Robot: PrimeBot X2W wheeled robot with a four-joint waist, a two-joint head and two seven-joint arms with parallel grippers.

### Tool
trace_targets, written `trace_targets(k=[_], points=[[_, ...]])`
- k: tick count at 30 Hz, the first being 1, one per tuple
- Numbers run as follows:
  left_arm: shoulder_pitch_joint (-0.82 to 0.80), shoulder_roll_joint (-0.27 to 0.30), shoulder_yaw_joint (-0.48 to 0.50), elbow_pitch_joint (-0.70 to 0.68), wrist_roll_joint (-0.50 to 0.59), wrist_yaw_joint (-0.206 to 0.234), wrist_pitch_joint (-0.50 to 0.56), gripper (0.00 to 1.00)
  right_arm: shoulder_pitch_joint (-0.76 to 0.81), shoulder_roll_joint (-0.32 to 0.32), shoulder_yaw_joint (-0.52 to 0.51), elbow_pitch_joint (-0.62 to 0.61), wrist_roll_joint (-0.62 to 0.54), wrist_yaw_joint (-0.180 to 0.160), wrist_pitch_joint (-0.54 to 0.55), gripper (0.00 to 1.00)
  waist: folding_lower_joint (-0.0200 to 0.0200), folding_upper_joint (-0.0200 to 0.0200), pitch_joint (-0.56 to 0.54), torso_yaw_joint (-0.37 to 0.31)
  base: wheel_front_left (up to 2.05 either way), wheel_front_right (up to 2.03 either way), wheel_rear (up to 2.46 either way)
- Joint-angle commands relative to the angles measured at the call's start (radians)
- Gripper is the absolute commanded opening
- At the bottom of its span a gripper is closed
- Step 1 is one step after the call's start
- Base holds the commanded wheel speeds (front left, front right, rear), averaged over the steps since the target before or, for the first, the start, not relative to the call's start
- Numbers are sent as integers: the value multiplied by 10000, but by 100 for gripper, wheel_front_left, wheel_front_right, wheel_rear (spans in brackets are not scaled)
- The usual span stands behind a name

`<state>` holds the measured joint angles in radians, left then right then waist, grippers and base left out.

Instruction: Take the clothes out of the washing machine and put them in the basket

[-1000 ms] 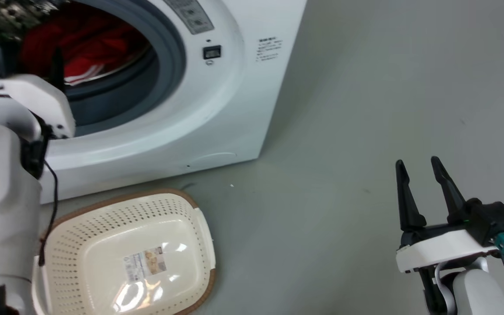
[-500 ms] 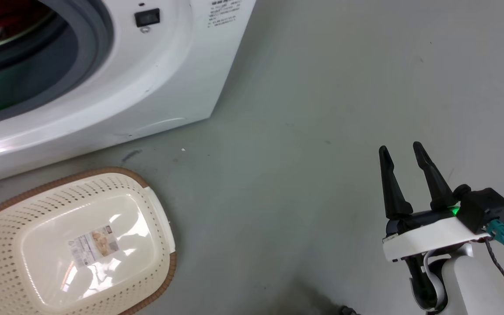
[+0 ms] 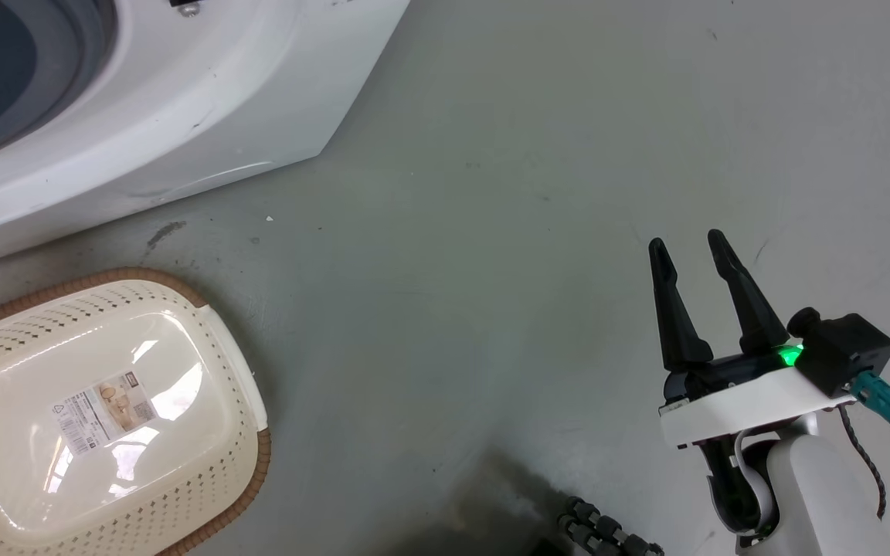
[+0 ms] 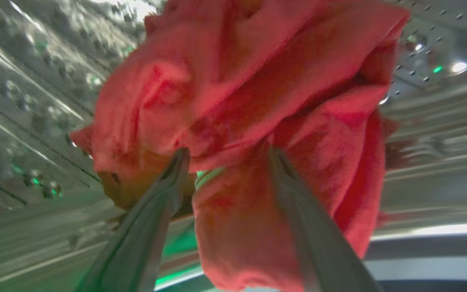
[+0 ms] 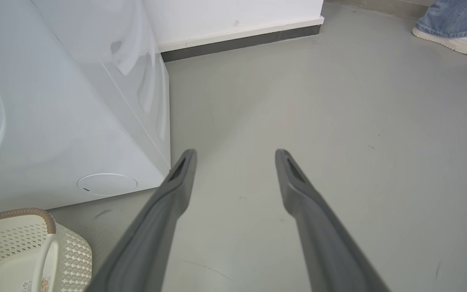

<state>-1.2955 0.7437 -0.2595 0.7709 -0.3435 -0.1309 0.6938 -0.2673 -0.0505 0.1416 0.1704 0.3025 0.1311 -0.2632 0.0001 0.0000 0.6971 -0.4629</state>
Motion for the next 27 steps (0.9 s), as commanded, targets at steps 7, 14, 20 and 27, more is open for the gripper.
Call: trace_targets(k=[7, 14, 20, 27], points=[[615, -47, 148, -325, -524, 381, 1370, 59, -278, 3, 147, 33, 243, -7, -18, 100, -1, 0, 180, -86, 0, 0, 0], [888, 230, 165, -1188, -554, 624, 1669, 0, -328, 5, 142, 39, 296, -7, -20, 100, -1, 0, 216, -173, 0, 0, 0], [956, 450, 99, -1924, -179, 897, 783, 0, -364, 3, 101, 91, 328, -7, -20, 100, -1, 0, 175, -212, 0, 0, 0], [1197, 292, 76, -2062, 111, 1190, -916, 0, -389, 3, -41, 152, 233, -7, -18, 100, -1, 0, -190, -83, 0, 0, 0]])
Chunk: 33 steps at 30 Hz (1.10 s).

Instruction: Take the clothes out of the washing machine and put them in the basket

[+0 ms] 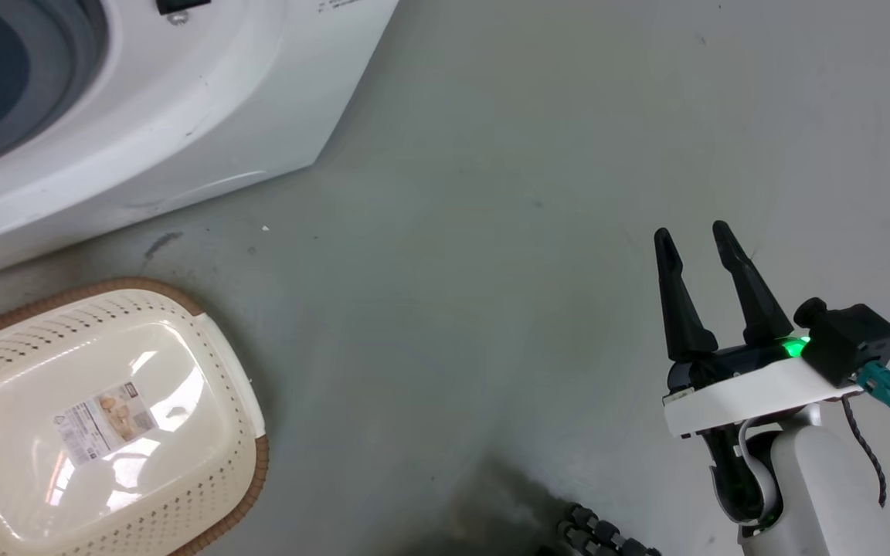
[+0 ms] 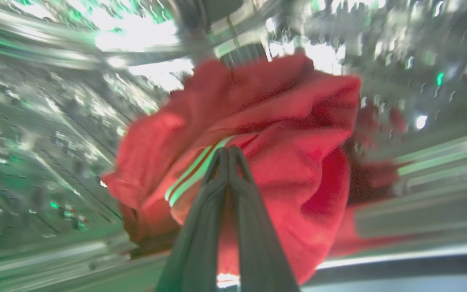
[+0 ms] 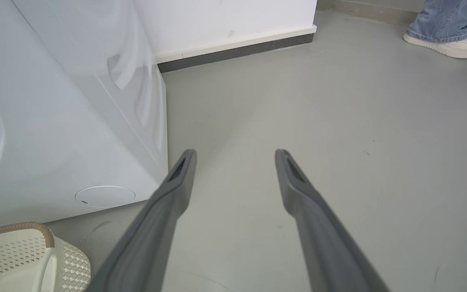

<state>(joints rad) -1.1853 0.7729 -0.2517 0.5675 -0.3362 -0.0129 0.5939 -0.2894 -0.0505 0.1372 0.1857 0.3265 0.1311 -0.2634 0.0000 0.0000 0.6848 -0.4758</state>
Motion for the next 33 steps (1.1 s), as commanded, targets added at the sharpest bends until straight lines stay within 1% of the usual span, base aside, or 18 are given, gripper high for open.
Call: trace_targets(k=[1, 5, 11, 12, 15, 21, 26, 29, 33], points=[[164, -88, 30, 2, 28, 58, -290, 0, -174, 5, -43, 3, -48, -7, -16, 100, 0, 0, -167, 81, 0, 0, 0], [462, -354, 7, 292, 90, 158, -1714, 0, -137, 2, -219, 29, -182, -7, -18, 100, 0, 0, -581, 272, 0, 0, 0], [1314, -917, 145, 987, -155, 307, -3683, 0, 112, 2, -471, 133, -417, -7, -16, 100, 0, 0, -1325, 601, 0, 0, 0], [1465, -1032, 244, 1078, -265, 401, -4032, 0, 174, 3, -513, 157, -485, -7, -16, 100, 0, 0, -1460, 660, 0, 0, 0], [2057, -1416, 380, 1358, -478, 480, -5056, 0, 344, 0, -645, 228, -655, -7, -16, 100, 0, 0, -1938, 884, 0, 0, 0], [3067, -2140, 580, 1708, -867, 562, -6842, 0, 701, -1, -851, 338, -1003, -7, -17, 100, 0, 0, -2918, 1413, 0, 0, 0], [3681, -2646, 620, 1801, -1058, 582, -7844, 0, 936, 0, -978, 409, -1267, -7, -17, 100, 0, 0, -3682, 1841, 0, 0, 0], [4062, -2908, 560, 1719, -1096, 549, -8153, 0, 1094, -3, -1069, 450, -1455, -7, -17, 100, 0, 0, -4179, 2078, 0, 0, 0], [4509, -3164, 589, 1426, -1148, 633, -8405, 0, 1335, -1, -1169, 473, -1573, -7, 17, 100, 0, 0, -4771, 2363, 0, 0, 0]])
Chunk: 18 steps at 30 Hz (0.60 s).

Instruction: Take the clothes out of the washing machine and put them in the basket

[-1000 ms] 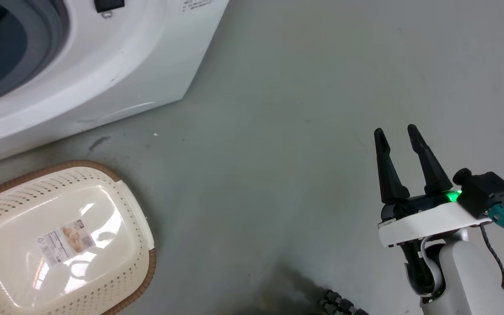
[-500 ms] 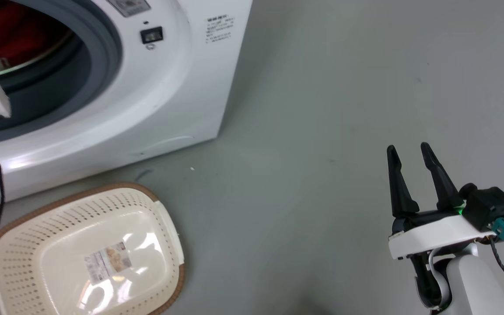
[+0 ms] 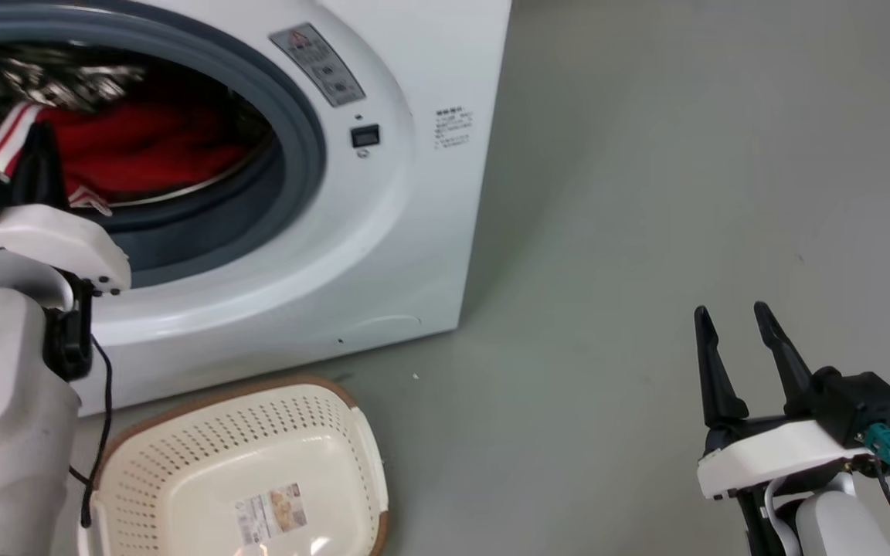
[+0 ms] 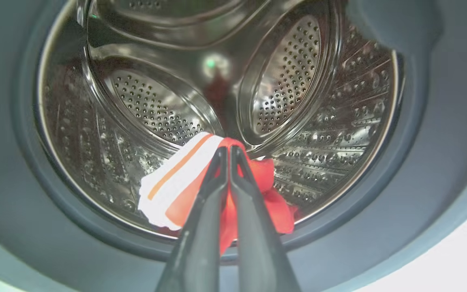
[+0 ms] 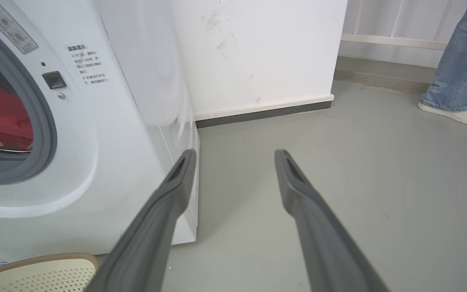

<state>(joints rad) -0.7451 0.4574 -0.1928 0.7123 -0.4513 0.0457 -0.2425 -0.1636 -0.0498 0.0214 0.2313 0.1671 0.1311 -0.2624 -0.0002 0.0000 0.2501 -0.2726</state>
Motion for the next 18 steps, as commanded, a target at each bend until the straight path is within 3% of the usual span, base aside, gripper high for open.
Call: trace_targets(k=[1, 11, 18], points=[[227, -53, -3, -145, 39, 77, -92, 0, 149, -9, -38, 6, 17, -7, 52, 100, 2, 0, -544, 387, 0, 0, 0], [1916, -266, 74, -2249, 70, 453, -213, 0, 904, -7, -282, -510, -270, -7, 407, 100, 2, 0, -1613, 872, 0, 0, 0], [4001, -360, -158, -4234, -5, 884, 160, 0, 1482, -7, -382, -854, -327, -5, 708, 100, 2, 0, -2202, 1025, 0, 0, 0]])
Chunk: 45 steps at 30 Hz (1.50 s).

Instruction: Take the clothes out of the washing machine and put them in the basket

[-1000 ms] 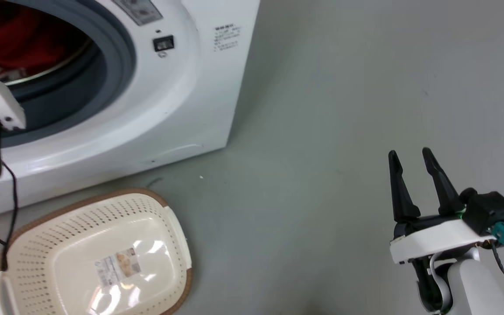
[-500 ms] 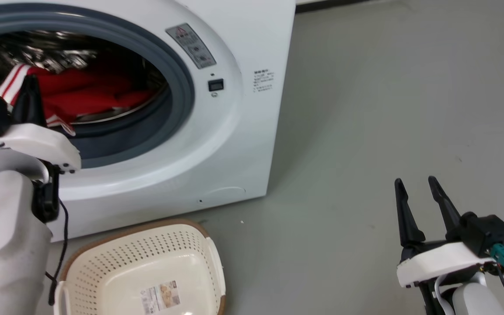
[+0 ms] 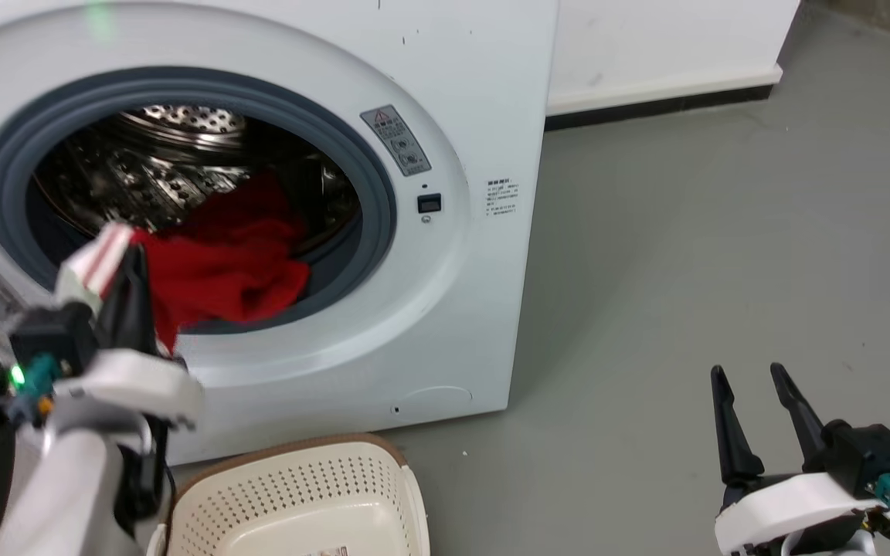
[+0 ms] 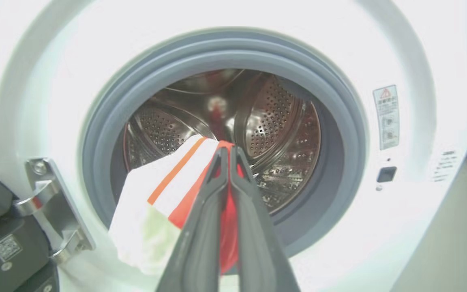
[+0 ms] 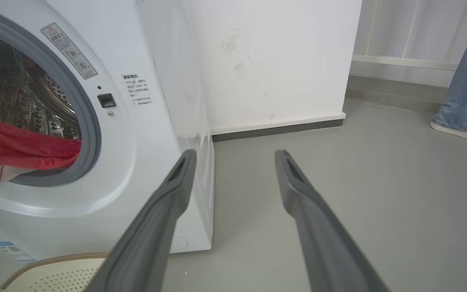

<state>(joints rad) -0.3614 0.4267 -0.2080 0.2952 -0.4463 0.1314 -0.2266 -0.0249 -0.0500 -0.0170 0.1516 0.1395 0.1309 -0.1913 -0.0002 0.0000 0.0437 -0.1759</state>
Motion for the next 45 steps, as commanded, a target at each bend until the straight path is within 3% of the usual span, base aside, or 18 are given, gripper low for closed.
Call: trace_targets(k=[1, 10, 17, 27, 40, 45], points=[[510, -83, -51, -332, -56, 95, 98, 0, 158, -4, 6, -91, -64, -3, 45, 100, 2, 0, -216, 76, 0, 0, 0], [3250, -491, -697, -2103, -412, 540, 1025, 0, 616, -4, -25, -479, -81, -5, 371, 100, 2, 0, -620, 262, 0, 0, 0], [4571, -933, -1363, -1929, -658, 685, 1590, 0, 623, -4, 1, -693, 11, -5, 472, 100, 2, 0, -442, 342, 0, 0, 0], [4324, -1569, -1628, 452, -1107, 256, 1399, 0, 90, -4, 123, -752, 184, -3, 397, 100, 2, 0, 665, 17, 0, 0, 0], [1664, -2034, -1350, 4962, -1563, -622, 775, 0, -1089, -1, 291, -598, 420, -5, 87, 100, 2, 0, 2946, -772, 0, 0, 0], [503, -1890, -1360, 6387, -1512, -903, 721, 0, -1558, -2, 409, -501, 652, -5, -129, 100, 2, 0, 3865, -1060, 0, 0, 0]])
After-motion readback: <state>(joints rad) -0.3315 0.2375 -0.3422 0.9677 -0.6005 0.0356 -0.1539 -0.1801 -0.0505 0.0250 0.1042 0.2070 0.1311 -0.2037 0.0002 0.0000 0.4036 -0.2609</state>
